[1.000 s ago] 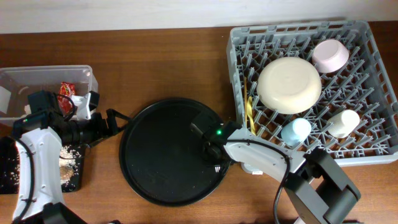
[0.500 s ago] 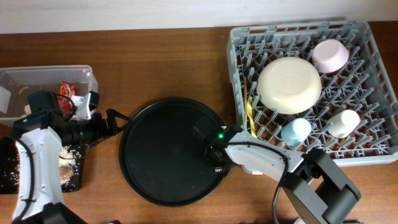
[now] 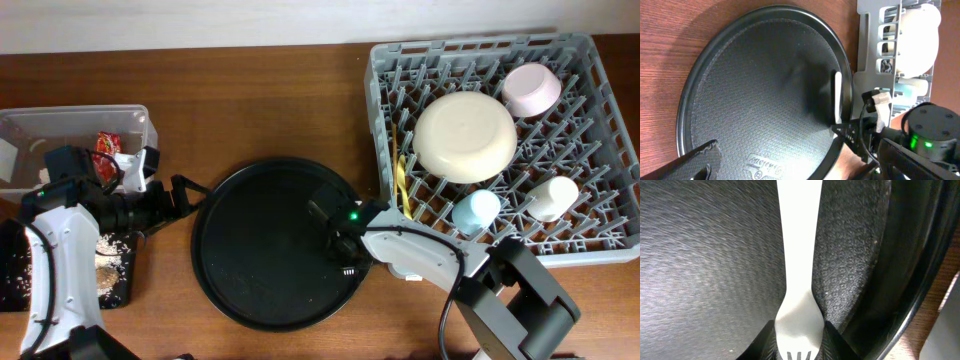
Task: Sort waste into correct bins and load items into the dishwasher rack
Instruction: 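Grasp the white fork with the right gripper and lift it, then carry the white fork into the dish rack and release it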
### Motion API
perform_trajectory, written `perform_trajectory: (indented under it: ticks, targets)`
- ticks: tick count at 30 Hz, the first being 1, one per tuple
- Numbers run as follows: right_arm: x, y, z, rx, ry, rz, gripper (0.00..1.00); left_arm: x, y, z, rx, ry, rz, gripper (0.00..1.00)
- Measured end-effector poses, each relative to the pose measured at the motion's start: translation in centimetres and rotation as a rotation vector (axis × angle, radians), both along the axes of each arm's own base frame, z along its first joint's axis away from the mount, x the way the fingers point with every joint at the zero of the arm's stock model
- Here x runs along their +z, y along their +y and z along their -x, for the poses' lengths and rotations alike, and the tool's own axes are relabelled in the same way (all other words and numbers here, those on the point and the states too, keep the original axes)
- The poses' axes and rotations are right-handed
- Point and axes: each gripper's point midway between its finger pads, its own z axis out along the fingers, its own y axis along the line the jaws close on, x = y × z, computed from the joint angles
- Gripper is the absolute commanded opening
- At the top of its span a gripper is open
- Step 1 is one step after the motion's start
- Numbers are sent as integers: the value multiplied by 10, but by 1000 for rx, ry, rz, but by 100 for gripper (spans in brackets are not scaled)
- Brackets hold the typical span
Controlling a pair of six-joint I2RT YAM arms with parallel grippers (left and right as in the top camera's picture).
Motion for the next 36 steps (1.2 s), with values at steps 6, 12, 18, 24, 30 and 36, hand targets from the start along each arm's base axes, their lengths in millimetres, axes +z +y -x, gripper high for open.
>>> perform_trajectory:
  ticks: [6, 12, 18, 24, 30, 36]
  targets:
    - [15, 7, -7, 29, -11, -7, 19, 0, 0, 0, 0, 0, 0, 100]
    - [75, 3, -40, 44, -24, -16, 20, 0, 0, 0, 0, 1, 1, 99]
    - [140, -31, -95, -14, -114, -53, 20, 0, 0, 0, 0, 1, 0, 100]
    - [150, -101, -126, -117, -129, -29, 20, 0, 0, 0, 0, 0, 0, 99]
    - [140, -116, -131, -111, -131, -20, 20, 0, 0, 0, 0, 1, 0, 99]
    - [108, -117, -125, -60, -107, -5, 21, 0, 0, 0, 0, 0, 0, 99]
